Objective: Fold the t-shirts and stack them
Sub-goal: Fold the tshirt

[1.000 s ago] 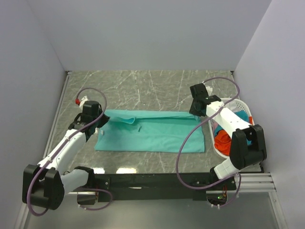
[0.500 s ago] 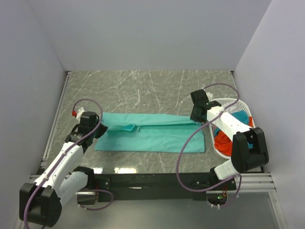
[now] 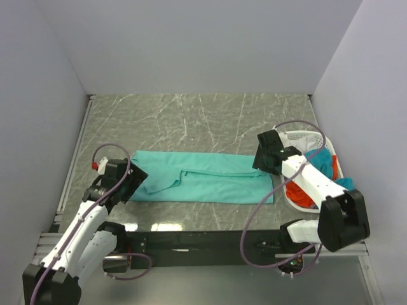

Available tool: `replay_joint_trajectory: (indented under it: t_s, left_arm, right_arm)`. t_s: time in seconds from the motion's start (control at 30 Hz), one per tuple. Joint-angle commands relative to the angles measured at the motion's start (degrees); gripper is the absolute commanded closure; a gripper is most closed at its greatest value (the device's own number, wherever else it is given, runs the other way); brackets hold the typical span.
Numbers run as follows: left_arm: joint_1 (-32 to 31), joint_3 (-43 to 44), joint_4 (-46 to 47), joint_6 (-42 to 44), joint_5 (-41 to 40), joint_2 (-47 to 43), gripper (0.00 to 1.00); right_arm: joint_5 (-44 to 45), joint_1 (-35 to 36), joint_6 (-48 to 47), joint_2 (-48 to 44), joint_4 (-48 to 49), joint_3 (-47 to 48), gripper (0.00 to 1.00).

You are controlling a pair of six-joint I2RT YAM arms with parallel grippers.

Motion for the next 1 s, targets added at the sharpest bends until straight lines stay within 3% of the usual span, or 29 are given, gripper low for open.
replay_joint_trajectory:
  t_s: [0.0,0.17,0.5,0.8,0.97]
  left_arm:
    - [-0.30,0.05,1.71,-0.74,3.29,-2.72,0.00]
    - [-0.82,2.68,8.81,1.37,6.64,2.97,0.01]
    - [-4.34,5.50,20.96,3.83,12.54,25.65,0.01]
    - [-4.16,7.69,16.75,3.57,4.65,36.03,0.00]
    - [-3.55,10.15,14.46,3.13,0.93,39.02,0.00]
  right_arm:
    - [-3.01,1.34,-1.97,-5.78,0.61,1.45,0.34]
    - [-14.46,1.78,-5.05,-5.62,6.15,3.99,0.21]
    - [-16.24,2.22,-5.23,13.54,7.31,14.99,0.21]
    - [-15.09,-4.19,-3.99,17.16,8.61,7.61,0.21]
    - [-14.30,-4.20,-4.44,15.93,9.67,3.74,0.21]
